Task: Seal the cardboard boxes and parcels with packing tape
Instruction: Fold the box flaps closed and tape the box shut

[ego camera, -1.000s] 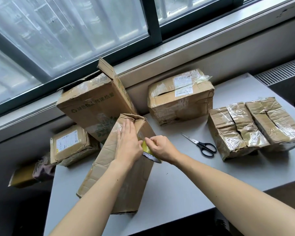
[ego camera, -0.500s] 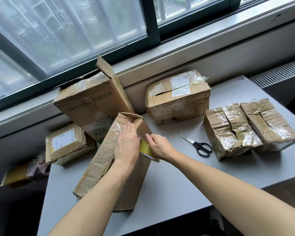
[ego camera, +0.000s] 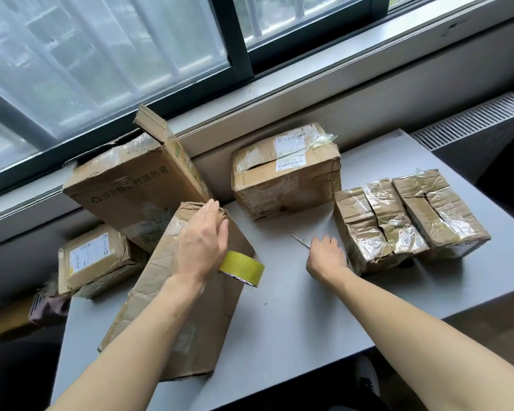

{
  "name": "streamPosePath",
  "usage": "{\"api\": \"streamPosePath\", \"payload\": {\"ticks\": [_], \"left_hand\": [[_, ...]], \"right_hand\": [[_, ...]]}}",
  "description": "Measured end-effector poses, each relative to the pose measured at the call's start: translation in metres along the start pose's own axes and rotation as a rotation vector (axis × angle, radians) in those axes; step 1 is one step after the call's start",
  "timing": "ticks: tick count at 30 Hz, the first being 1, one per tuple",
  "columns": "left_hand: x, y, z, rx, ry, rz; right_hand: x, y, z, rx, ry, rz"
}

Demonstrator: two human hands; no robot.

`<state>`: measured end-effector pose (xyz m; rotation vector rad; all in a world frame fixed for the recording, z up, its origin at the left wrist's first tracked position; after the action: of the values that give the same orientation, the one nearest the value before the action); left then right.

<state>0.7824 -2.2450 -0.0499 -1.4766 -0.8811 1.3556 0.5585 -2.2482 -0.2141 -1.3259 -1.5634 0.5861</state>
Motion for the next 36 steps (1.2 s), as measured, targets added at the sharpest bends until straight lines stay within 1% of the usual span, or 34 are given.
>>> {"api": "streamPosePath", "payload": {"ticks": [4,6,8,11,13,18,22,26,29,30,33,36], "left_hand": [[0.003,0.004,-0.003,0.025,-0.03,-0.055],[0.005,0.002,-0.002,0.048,-0.056,-0.059],[0.007,-0.002,-0.001,0.062,-0.091,-0.048],[0.012,-0.007,-0.002,0.056,-0.121,-0.025],[0.019,-0.009,-0.002,0.02,-0.146,-0.018],[0.036,-0.006,-0.011,-0.056,-0.275,-0.068],[0.047,-0.006,-0.016,-0.1,-0.345,-0.1],[0.062,-0.008,-0.017,-0.083,-0.406,-0.074],[0.065,-0.009,-0.016,-0.028,-0.406,-0.052],[0.065,-0.01,-0.017,-0.015,-0.389,-0.046],[0.067,-0.012,-0.023,-0.014,-0.314,-0.035],[0.074,-0.016,-0.038,0.001,-0.243,0.023]], "right_hand": [[-0.006,0.01,0.015,0.133,-0.03,0.023],[-0.009,0.012,0.016,0.135,-0.031,0.005],[-0.012,0.012,0.018,0.056,-0.005,-0.067],[-0.012,0.01,0.019,-0.131,0.033,-0.176],[-0.01,0.006,0.015,-0.206,0.0,-0.216],[-0.004,-0.012,-0.015,-0.345,-0.106,-0.247],[0.005,-0.014,-0.033,-0.381,-0.189,-0.248],[0.023,-0.016,-0.053,-0.606,-0.258,-0.298],[0.027,-0.023,-0.069,-0.817,-0.297,-0.371],[0.027,-0.026,-0.072,-0.854,-0.309,-0.376],[0.031,-0.035,-0.075,-0.819,-0.371,-0.314],[0.036,-0.039,-0.072,-0.782,-0.416,-0.286]]}}
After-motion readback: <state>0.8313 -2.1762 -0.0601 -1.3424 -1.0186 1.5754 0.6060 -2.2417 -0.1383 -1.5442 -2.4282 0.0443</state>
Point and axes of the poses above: each hand's wrist, its own x-axis away from the middle knuckle, its own y-axis out of the palm, z = x × y, the point moved 3 cm from there along -x, towards the middle knuckle, and after that the axes turned 9 degrees about -x, right-handed, at the moved point
